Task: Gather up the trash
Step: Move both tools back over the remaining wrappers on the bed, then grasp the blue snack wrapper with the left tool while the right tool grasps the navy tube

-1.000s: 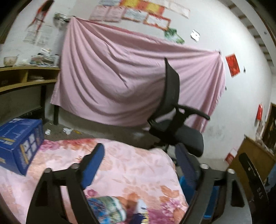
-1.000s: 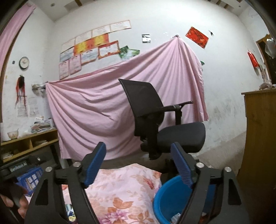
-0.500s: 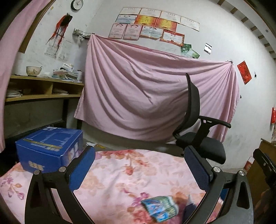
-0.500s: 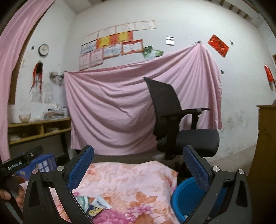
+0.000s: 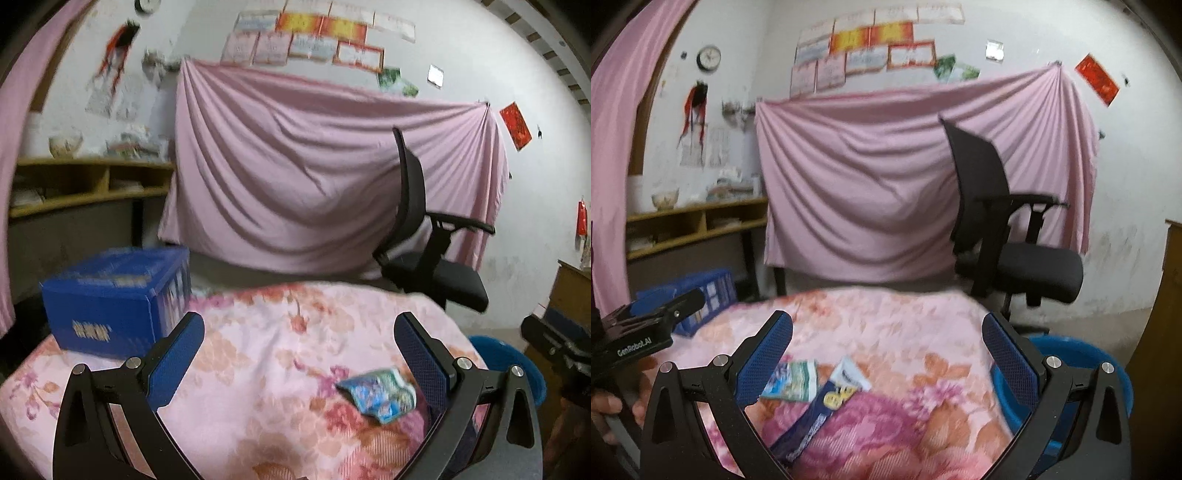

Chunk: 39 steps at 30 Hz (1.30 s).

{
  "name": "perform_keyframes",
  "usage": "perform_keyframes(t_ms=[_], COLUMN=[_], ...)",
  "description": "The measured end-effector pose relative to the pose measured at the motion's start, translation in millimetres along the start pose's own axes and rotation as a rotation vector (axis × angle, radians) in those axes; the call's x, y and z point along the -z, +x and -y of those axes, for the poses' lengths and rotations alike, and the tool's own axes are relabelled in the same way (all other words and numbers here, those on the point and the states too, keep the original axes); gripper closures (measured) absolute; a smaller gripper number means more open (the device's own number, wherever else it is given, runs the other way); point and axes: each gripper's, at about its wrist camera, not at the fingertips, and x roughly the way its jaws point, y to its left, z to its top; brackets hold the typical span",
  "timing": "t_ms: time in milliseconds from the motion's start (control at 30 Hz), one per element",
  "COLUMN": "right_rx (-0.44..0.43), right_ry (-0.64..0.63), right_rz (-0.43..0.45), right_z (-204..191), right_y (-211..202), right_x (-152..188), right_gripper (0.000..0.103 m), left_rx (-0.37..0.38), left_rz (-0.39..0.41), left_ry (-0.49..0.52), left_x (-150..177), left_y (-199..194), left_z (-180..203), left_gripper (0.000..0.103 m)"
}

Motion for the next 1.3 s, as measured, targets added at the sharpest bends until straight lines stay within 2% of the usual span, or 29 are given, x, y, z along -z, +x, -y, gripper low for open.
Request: perform_keyframes(t_ms=[200, 267, 333, 400, 433, 567, 667, 733, 800, 867, 933, 1033, 1300], right_rx=[-0.047, -0.078, -0.127, -0.154, -0.170, -0.213, -0.231, -0.251, -0.263, -0.276, -0.277, -0.282, -0.226], right_ry=[0.020, 0.026, 0.045, 0.051, 0.050, 0.063, 0.084, 0.104, 0.109, 0.101, 0.084, 0.076, 0.075], right_rz=[-0.178, -0.240, -0.314, -0.369, -0.400, -0.478, -0.517, -0.540, -0.547, -0.551, -0.553, -0.552, -0.544], right_z=[-0.8, -2.1, -3.6, -7.1, -9.1, -11.4, -9.0, -6.4, -4.8, -5.8, -8.4, -9.3, 0.8], right_y=[26.4, 33.6, 42.6, 48.8, 52.4, 62.7, 68.4, 71.3, 72.3, 71.9, 71.7, 71.6, 75.2], right_x=[9.0, 12.2, 18.1, 24.8, 28.3, 37.8, 42.7, 46.0, 45.4, 45.3, 44.9, 44.5, 41.6], right_gripper=[0.000, 0.003, 0.009, 0.021, 0.023, 0.041, 0.058, 0.064, 0.075, 0.082, 0.084, 0.087, 0.088], left_rx=[0.014, 0.013, 0.011, 0.016, 0.021, 0.055, 0.086, 0.117, 0.142, 0.170, 0.196, 0.231, 0.280], left_rz=[-0.165, -0.219, -0.260, -0.284, -0.294, -0.326, -0.350, -0.379, -0.407, -0.437, -0.469, -0.505, -0.541], left_ry=[-0.044, -0.054, -0.053, -0.040, -0.032, 0.012, 0.037, 0.047, 0.052, 0.051, 0.049, 0.039, 0.000], left_x=[3.3, 4.8, 7.7, 10.1, 10.5, 14.3, 17.5, 20.5, 22.8, 24.1, 26.5, 29.1, 26.2], left_y=[22.5, 30.9, 36.7, 40.2, 41.7, 45.9, 49.0, 53.3, 57.7, 62.0, 67.7, 74.0, 85.8], left_z=[-9.3, -9.6, -8.4, -7.0, -6.4, 3.4, 8.7, 12.1, 13.8, 16.0, 18.4, 21.5, 25.5], left_gripper=[0.002, 0.002, 0.002, 0.002, 0.003, 0.003, 0.009, 0.018, 0.027, 0.035, 0.048, 0.057, 0.059])
